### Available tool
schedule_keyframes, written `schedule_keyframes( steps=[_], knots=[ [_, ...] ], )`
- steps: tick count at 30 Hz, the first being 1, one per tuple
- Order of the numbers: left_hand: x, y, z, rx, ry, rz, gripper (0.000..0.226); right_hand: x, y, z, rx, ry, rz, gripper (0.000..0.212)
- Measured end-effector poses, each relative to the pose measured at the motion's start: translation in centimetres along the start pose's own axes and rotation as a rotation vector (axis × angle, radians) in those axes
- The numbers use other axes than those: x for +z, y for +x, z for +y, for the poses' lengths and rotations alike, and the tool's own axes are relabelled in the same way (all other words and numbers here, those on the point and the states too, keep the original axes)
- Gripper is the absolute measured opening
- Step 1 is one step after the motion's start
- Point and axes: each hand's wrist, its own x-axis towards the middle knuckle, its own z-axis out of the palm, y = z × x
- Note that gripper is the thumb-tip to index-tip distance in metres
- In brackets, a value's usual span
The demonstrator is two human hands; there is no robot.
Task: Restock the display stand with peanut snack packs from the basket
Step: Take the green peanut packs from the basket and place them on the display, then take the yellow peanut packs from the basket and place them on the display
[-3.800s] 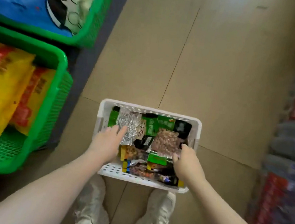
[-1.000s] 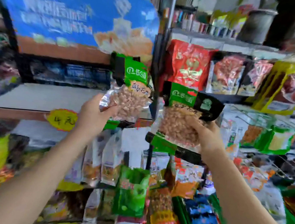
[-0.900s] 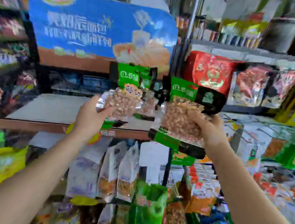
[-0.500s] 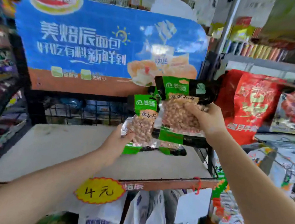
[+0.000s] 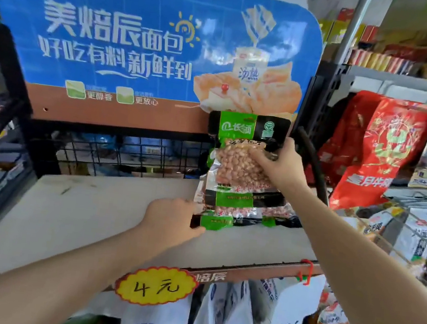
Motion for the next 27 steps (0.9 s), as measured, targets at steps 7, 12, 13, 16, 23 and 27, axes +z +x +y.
schedule_keyframes(
  steps=[7,12,13,16,23,27],
  knots=[
    [-0.6,-3.5,0.2,0.253,0.115,0.330,0.028,-1.2,-4.1,2.1,-0.065,0.064,-0.121,0.048],
    [-2.0,-5.0,2.0,0.301,0.070,0.400,0.023,-1.1,-6.2,4.9,0.056,-0.035,-0.182,0.073],
    [-2.2,-5.3,2.5,0.319,0.059,0.404,0.023,-1.3,-6.5,5.2,0.082,-0.031,-0.184,0.081],
    [-3.1,-6.2,4.7,0.394,0.036,0.428,0.026,-3.5,-7.5,5.4,0.065,-0.057,-0.107,0.086],
    [-0.5,-8.1,17.7,0.671,-0.066,0.254,0.023,-14.5,-16.8,12.4,0.048,-0.327,-0.072,0.032],
    [5.4,-11.5,28.6,0.711,-0.080,-0.086,0.022,-20.7,-26.1,21.4,0.266,-0.491,-0.222,0.028]
  ],
)
